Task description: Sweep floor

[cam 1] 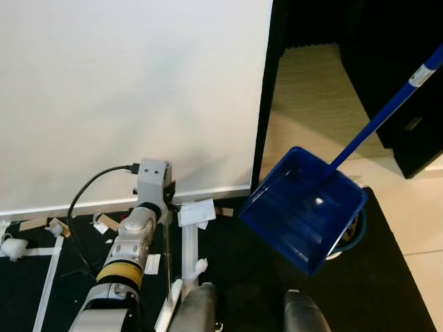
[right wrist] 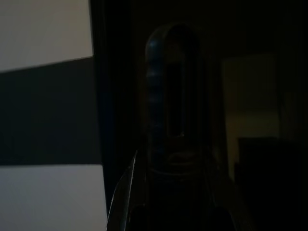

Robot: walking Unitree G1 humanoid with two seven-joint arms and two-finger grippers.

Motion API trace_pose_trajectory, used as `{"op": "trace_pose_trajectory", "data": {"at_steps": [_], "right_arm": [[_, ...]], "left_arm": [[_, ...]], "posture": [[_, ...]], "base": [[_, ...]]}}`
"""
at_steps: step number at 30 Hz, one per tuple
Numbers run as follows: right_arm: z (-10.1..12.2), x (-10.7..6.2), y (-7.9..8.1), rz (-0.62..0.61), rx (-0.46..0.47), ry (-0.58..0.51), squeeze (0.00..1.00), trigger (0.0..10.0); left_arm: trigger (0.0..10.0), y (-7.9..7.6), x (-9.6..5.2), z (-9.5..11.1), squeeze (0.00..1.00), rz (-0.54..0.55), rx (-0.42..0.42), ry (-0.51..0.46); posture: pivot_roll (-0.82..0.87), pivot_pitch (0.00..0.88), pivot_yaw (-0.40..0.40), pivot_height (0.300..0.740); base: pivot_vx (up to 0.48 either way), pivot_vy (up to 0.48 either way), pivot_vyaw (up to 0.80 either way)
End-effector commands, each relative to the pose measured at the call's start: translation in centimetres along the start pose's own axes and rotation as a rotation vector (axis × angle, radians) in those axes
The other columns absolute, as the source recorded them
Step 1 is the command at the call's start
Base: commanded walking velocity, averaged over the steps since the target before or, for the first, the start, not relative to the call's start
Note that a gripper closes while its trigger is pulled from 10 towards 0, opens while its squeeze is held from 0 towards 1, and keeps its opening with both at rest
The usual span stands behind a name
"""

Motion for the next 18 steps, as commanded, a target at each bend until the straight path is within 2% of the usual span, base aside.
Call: {"op": "trace_pose_trajectory", "data": {"at_steps": [1,2,3,4,9,11,12,16,17,18], "right_arm": [[-3.6,-0.3,1.1,-0.003,0.125,0.045,0.0,10.0],[-3.6,-0.3,1.1,-0.003,0.125,0.045,0.0,10.0],[-5.5,-0.7,1.7,-0.009,0.171,0.063,0.0,10.0],[-5.9,-0.8,1.8,-0.01,0.18,0.066,0.0,10.0],[-8.1,-1.0,3.0,-0.031,0.22,0.092,0.0,10.0],[-8.1,-1.0,3.0,-0.031,0.22,0.092,0.0,10.0],[-9.4,-1.3,3.5,-0.044,0.21,0.116,0.0,10.0],[-10.9,-1.9,4.1,-0.062,0.213,0.149,0.0,10.0],[-13.0,-2.6,4.5,-0.089,0.209,0.195,0.0,10.0],[-14.0,-3.1,4.7,-0.095,0.195,0.224,0.0,10.0]], "left_arm": [[10.0,1.9,-0.1,0.9,0.0,0.074,0.087,-0.027],[10.0,1.9,-0.1,0.9,0.0,0.074,0.087,-0.027],[10.0,2.9,0.0,1.7,0.0,0.126,0.12,-0.041],[10.0,3.2,0.0,1.8,0.0,0.137,0.124,-0.044],[10.0,4.8,-0.2,4.3,0.0,0.189,0.13,-0.118],[10.0,4.8,-0.2,4.3,0.0,0.189,0.13,-0.118],[10.0,5.2,-0.3,5.3,0.0,0.203,0.132,-0.151],[10.0,5.3,-0.3,6.2,0.0,0.211,0.142,-0.178],[10.0,5.1,-0.3,6.9,0.0,0.209,0.154,-0.199],[10.0,5.0,-0.2,7.1,0.0,0.205,0.157,-0.206]], "posture": [[0.01,0.041,0.02,0.74],[0.01,0.041,0.02,0.74],[0.01,0.039,0.016,0.74],[0.01,0.039,0.016,0.74],[0.03,0.028,0.003,0.74],[0.03,0.028,0.003,0.74],[0.03,0.023,0.001,0.74],[0.03,0.018,0.001,0.74],[0.03,0.018,0.001,0.74],[0.04,0.016,0.001,0.74]], "base": [[0.0,0.0,0.0],[0.0,0.0,0.0],[0.0,0.0,0.0],[0.0,0.0,0.0],[0.0,0.48,0.0],[0.0,0.48,0.0],[0.0,0.48,0.0],[0.0,0.48,0.0],[0.0,0.48,0.0],[0.0,0.48,0.0]]}}
Point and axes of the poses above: a point about 5 cm out from each wrist's last joint towards the gripper, its own x axis pointing out of the wrist towards the gripper, its own z axis along the axis of the wrist's last joint, y = z × x, the point moved 5 cm from there along x, pointing out of the wrist towards the gripper
